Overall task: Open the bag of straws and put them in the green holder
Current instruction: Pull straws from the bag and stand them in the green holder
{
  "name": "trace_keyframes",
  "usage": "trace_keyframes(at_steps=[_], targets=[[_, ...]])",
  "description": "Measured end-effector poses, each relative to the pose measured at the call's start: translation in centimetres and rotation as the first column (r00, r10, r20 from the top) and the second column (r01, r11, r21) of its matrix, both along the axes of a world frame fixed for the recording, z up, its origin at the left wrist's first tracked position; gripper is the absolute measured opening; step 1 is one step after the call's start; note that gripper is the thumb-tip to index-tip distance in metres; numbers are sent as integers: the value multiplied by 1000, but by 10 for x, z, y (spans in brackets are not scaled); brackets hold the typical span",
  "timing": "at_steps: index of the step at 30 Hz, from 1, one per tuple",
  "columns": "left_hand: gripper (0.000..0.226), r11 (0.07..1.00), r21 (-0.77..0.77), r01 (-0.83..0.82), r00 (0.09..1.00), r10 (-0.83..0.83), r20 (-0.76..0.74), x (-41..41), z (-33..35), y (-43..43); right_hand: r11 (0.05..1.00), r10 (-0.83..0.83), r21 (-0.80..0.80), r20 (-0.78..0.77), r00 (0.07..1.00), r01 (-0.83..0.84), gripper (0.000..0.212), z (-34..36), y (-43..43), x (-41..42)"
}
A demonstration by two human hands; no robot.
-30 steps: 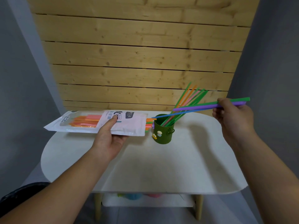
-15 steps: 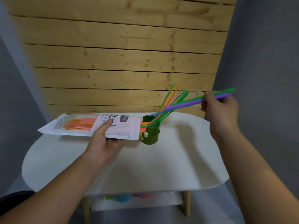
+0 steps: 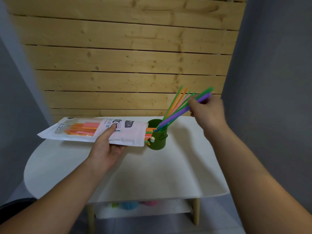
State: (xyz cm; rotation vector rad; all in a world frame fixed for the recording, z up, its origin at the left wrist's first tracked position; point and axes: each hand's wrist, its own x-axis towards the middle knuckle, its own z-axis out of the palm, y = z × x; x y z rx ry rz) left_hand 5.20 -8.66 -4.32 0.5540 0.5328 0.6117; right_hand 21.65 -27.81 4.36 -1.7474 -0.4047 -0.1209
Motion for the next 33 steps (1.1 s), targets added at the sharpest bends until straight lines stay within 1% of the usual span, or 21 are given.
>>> trace_keyframes(at_steps=[3,8,12,16,21,25,27,29,31,33], targets=[[31,1000,-2,-2,1000,2,4,-3,1,2,1000,30,-7,-59,998,-31,14,-12,18,0],[28,1000,10,-6,1000,6,-2,-7,0,6,997,5,74,-118,993,4,13,-23,34,1],[22,1000,16,-3,1000,3,-5,-11,0,8,985,17,172,-159,987,11,13,-26,37,1],[23,1000,18,-3,1000,3,-7,-13,1,10,969,29,247,-198,980,21,16,-31,38,1],[22,1000,13,2,1000,-2,-2,-12,2,9,980,33,200,-226,973,13,18,-48,44,0],[25,1000,15,5,1000,-5,3,-12,4,6,991,35,134,-227,973,-4,9,-60,48,1],[29,1000,15,2,1000,-2,7,-13,4,6,991,29,130,-245,969,3,14,-62,52,3],[31,1000,16,1,1000,-1,11,-14,5,7,987,18,155,-292,956,29,27,-62,54,5],[31,1000,17,3,1000,-3,15,-15,6,8,983,7,175,-340,940,56,36,-62,54,6],[28,1000,17,4,1000,-5,19,-16,7,8,987,-13,146,-377,926,73,39,-64,50,3]])
